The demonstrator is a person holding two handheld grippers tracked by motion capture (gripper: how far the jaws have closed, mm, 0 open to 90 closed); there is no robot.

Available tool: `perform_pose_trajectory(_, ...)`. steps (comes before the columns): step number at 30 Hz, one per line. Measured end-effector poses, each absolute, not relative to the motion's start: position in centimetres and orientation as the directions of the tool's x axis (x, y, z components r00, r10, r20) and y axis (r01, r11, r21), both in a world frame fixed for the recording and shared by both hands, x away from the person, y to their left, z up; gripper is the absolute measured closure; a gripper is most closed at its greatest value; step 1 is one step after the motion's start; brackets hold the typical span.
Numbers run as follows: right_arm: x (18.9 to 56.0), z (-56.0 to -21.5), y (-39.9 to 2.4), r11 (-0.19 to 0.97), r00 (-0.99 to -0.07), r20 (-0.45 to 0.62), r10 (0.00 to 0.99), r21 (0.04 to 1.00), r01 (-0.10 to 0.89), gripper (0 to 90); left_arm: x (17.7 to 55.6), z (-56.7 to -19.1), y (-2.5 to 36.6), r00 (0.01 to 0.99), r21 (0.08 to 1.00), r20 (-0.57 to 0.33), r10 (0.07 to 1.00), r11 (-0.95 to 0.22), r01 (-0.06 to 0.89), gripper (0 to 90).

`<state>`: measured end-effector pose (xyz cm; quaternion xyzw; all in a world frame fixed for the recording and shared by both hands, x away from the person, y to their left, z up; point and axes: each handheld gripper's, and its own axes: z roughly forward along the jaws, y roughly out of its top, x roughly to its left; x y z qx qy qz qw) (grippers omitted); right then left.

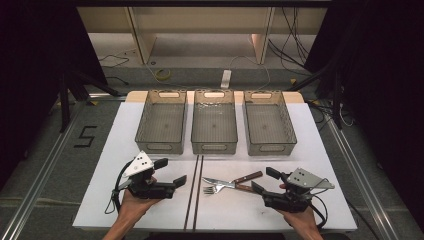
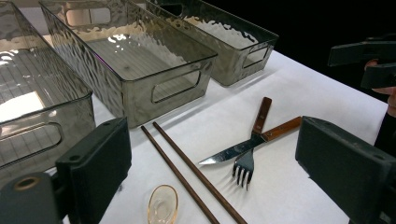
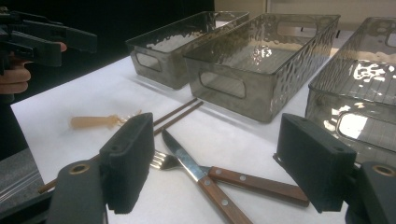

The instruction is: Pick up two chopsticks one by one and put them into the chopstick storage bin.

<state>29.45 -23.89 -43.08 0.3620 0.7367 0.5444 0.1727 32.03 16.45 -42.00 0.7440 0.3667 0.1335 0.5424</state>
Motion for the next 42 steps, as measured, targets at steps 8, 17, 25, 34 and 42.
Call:
perform_pose_trajectory(8,29.4,-43.1,-23.9,0.146,-0.676,0.138,0.724,0.927,0.345,28.3,32.0,-42.0,16.3,0.701,0.904,-0.195,0.686,-0.153,0.400,10.1)
perform_pose_trajectory(17,29.5,-43.1,-23.8,0.159,-0.675,0.127,0.727,0.925,0.345,28.0,32.2,-42.1,15.6,0.697,0.871,-0.201,0.688,-0.200,0.449,10.3)
perform_pose_trajectory(25,29.5,-43.1,-23.7,0.163,-0.674,0.130,0.727,0.921,0.354,28.0,32.5,-42.3,14.4,0.665,0.791,-0.174,0.726,-0.299,0.534,14.7)
perform_pose_trajectory(34,29.6,-43.2,-23.7,0.167,-0.674,0.130,0.727,0.919,0.357,28.0,32.7,-42.7,12.8,0.668,0.680,-0.144,0.730,-0.417,0.602,17.9)
perform_pose_trajectory(42,29.7,-43.3,-23.7,0.164,-0.669,0.141,0.730,0.914,0.371,27.9,33.3,-43.6,11.5,0.659,0.546,-0.141,0.739,-0.497,0.674,30.0)
